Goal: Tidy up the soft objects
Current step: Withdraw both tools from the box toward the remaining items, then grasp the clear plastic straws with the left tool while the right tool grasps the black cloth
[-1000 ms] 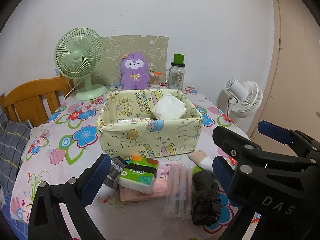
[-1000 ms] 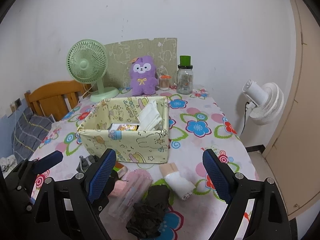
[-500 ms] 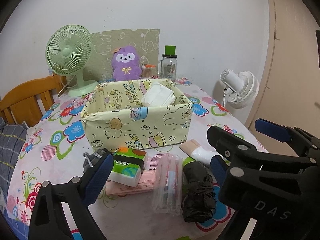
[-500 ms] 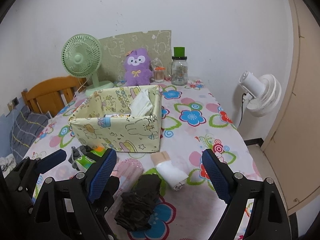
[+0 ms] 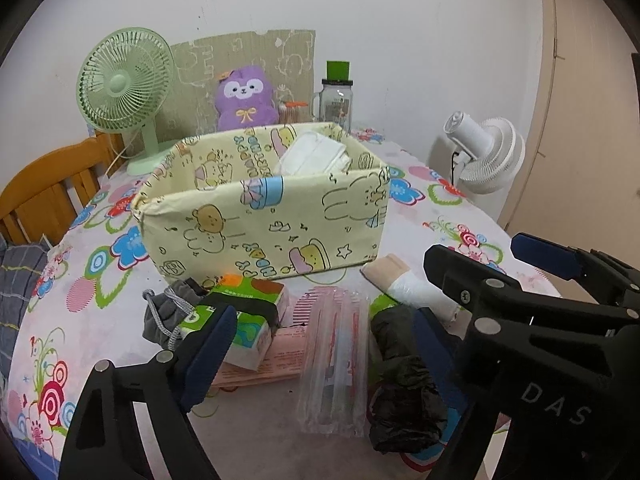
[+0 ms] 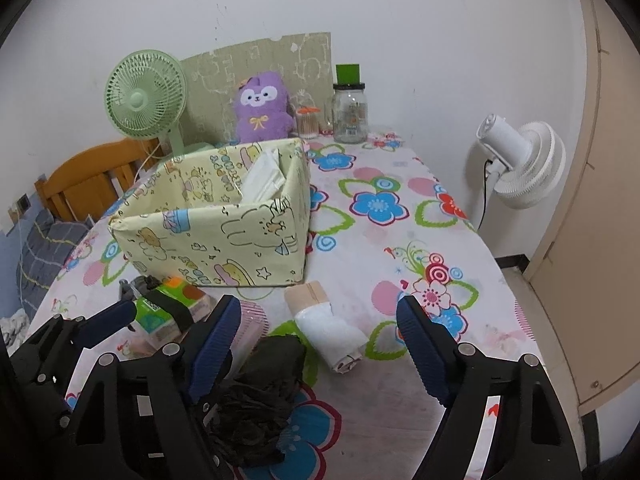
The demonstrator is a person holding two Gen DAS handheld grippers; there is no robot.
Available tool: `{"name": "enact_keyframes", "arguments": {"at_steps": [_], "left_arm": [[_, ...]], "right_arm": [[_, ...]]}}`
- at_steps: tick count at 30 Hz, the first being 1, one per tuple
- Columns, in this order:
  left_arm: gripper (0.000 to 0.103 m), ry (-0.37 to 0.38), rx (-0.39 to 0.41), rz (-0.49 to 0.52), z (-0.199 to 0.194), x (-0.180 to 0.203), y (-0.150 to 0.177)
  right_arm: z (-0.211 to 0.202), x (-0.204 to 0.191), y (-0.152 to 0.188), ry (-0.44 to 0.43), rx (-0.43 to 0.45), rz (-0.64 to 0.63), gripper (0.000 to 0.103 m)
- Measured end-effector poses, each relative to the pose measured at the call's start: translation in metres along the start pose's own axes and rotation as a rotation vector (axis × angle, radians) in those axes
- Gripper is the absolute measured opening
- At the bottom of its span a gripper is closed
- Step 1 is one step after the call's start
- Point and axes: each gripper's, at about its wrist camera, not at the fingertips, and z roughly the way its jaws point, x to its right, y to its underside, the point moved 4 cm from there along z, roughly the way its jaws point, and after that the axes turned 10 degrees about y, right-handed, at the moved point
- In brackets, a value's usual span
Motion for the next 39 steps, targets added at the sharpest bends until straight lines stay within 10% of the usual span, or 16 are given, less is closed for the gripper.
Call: {"name": "enact_keyframes", "arguments": {"at_steps": [39], "left_arm": [[0.041,0.03,-0.099,-0.012,0.02,-0.003,0.032]], "right_arm": [[0.036,-0.022,0.042,-0.049,-0.183,0.014,0.056]]}}
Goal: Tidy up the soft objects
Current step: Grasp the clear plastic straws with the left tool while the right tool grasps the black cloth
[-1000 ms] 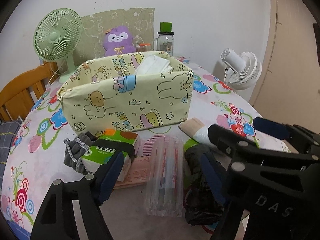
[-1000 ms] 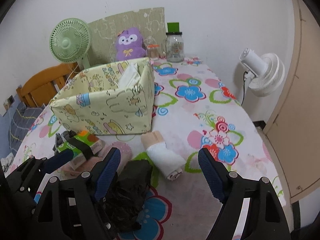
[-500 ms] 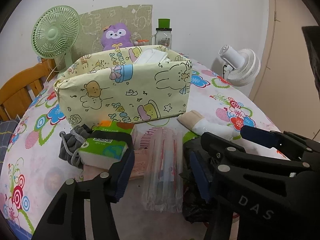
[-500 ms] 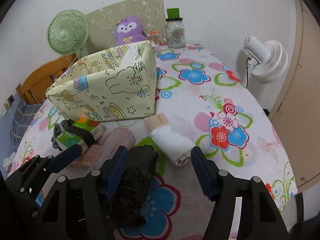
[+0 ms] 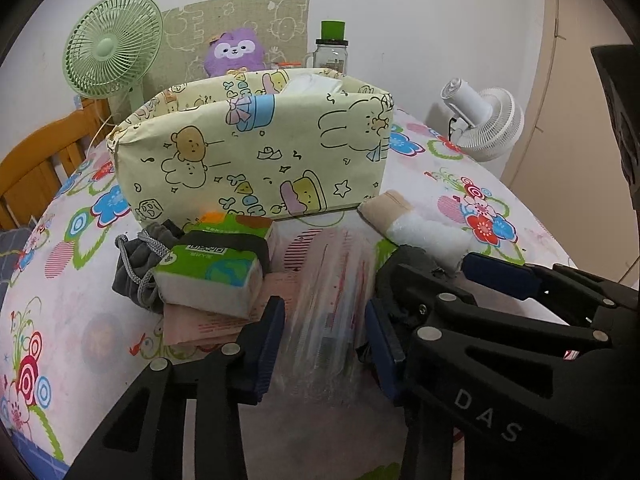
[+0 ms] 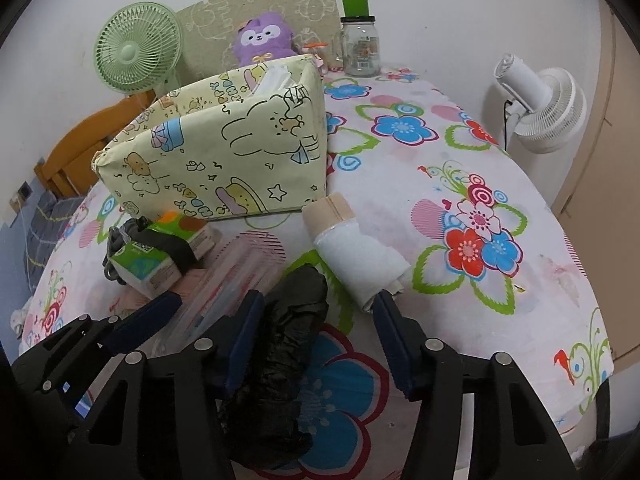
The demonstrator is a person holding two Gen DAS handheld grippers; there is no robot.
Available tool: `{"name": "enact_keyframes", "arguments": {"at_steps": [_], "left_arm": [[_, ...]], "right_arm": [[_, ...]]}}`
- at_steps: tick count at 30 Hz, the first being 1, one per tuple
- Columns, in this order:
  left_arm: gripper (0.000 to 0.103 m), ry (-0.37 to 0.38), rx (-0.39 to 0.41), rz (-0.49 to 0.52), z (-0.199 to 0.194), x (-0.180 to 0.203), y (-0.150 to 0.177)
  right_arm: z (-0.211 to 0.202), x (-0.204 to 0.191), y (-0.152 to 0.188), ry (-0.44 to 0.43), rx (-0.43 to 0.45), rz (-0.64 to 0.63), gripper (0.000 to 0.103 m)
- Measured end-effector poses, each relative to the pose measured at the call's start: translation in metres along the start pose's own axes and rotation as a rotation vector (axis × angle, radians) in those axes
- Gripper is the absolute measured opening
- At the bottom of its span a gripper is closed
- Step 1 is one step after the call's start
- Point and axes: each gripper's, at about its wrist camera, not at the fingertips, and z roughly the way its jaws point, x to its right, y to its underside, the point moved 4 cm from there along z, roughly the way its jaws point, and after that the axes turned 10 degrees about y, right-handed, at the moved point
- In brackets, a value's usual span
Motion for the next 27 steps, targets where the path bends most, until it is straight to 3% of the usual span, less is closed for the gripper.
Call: {"name": "enact_keyframes", "arguments": {"at_steps": [4,27], "left_arm": [[0.039,0.0,-0.001,0.008,0.001,0.002,0.0],[0.034,0.032,0.023,-0.013,-0.011,-0.002,0.006]], "right_arm": [[0.0,-0.003,0.0,-0.001,-0.002,-0.004,0.051],[-0.017,-0.008,0.005,0.054,0.018,0.0,0.05]]}}
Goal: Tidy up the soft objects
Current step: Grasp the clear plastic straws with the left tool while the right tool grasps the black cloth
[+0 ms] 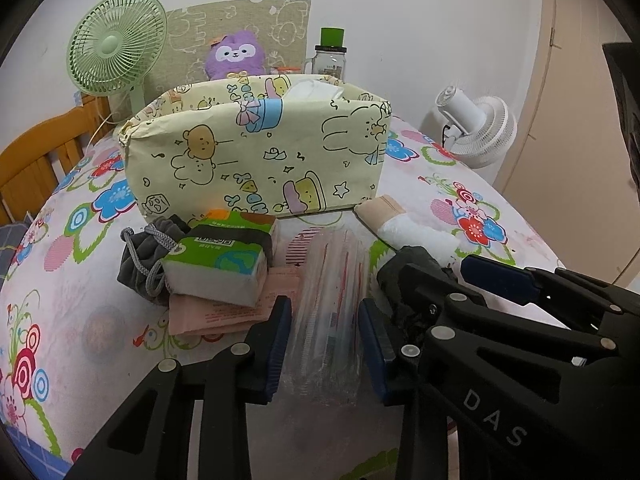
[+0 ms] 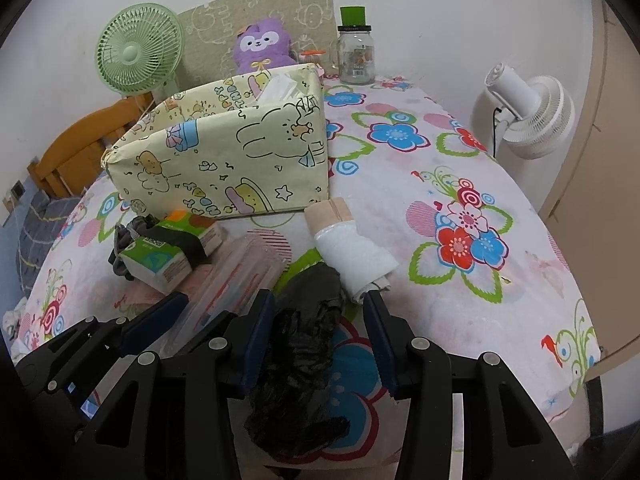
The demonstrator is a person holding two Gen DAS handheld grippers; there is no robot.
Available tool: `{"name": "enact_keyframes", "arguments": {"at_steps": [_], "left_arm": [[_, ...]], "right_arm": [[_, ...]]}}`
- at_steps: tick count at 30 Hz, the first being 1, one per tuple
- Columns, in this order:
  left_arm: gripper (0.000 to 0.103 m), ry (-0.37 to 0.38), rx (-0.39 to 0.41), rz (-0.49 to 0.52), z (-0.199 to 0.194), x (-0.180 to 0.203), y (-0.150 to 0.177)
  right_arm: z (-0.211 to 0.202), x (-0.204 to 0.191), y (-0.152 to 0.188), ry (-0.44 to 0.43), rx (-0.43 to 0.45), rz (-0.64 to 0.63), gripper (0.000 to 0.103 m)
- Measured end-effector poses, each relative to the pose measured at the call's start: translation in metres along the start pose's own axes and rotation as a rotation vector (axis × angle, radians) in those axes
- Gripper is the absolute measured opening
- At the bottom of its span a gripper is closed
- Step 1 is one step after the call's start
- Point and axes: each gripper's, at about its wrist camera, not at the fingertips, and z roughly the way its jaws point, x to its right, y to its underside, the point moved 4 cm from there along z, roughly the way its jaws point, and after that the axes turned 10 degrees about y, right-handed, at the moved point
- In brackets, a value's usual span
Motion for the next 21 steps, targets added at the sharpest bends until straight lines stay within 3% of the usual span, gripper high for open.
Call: {"name": "enact_keyframes", "arguments": {"at_steps": [4,7,14,21], "left_arm": [[0.033,0.006,-0.005,-0.004,-0.001,-0.001,0.004],[0.031,0.009,-0.009,-0.003,-0.001,0.0,0.007],[0.026,0.026,-0.01,0.003,0.0,0.003,0.006],[0.023,0.024,0.009,0.001,0.0,0.002,-0.004]], "right_arm": [[0.001,-0.004,0.004,-0.008,-0.013,0.0,0.05],[0.003,-0.01,0.006,-0.035,-0.023,-0.004,0.039],[0.01,-0.012,0.006,-0.076,-0.052,0.023,0.027],[0.008,-0.012,-0.004,-0.071,-0.025,0.027,0.025]]}}
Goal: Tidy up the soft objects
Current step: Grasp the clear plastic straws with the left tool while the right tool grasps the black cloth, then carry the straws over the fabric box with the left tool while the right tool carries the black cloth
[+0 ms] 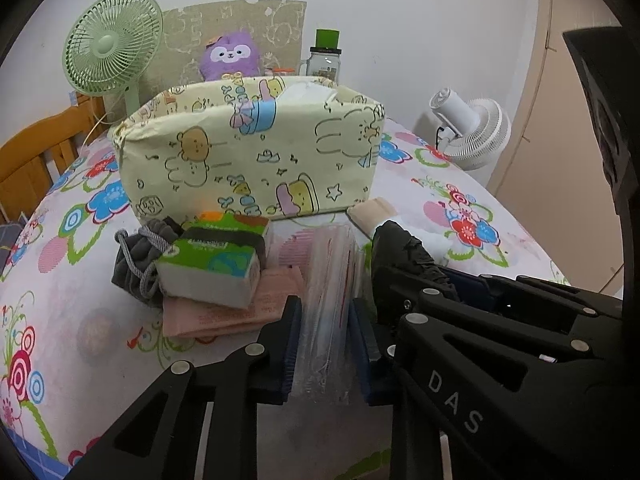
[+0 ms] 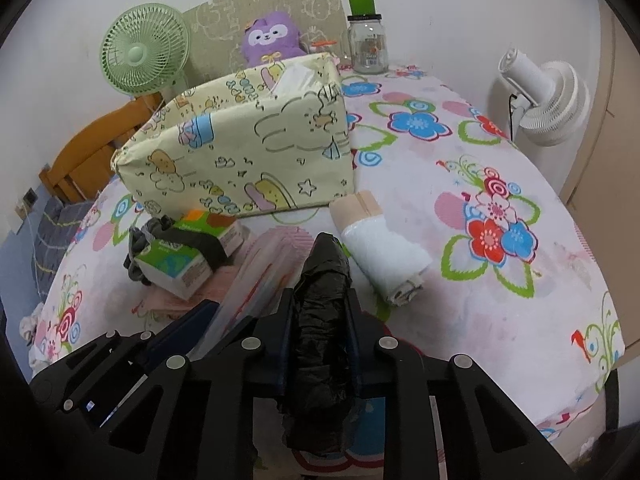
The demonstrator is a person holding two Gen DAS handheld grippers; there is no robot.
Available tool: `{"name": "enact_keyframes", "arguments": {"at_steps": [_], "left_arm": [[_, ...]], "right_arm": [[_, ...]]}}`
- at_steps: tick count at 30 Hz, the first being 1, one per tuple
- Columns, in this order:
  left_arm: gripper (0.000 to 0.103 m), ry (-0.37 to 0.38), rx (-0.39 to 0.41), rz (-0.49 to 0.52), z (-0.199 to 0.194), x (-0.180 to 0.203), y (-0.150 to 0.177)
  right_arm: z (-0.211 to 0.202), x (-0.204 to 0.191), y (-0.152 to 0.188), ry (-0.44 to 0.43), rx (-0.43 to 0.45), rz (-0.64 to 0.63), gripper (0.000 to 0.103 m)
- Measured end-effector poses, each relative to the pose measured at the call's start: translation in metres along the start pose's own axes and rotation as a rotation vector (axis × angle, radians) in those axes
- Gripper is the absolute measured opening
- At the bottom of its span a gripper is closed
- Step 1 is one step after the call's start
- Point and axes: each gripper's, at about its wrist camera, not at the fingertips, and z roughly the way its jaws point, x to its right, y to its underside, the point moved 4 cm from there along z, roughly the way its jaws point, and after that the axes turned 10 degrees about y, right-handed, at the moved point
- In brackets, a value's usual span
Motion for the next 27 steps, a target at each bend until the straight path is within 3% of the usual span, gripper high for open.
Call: {"name": "enact_keyframes", "arguments": {"at_steps": [27], "left_arm": [[0.023,-0.069,0.109,-0.004,-0.023,-0.006,-0.046]], "right_arm": [[-0.026,-0.006,-0.05,-0.025,0.13,0.0,0.025]]}}
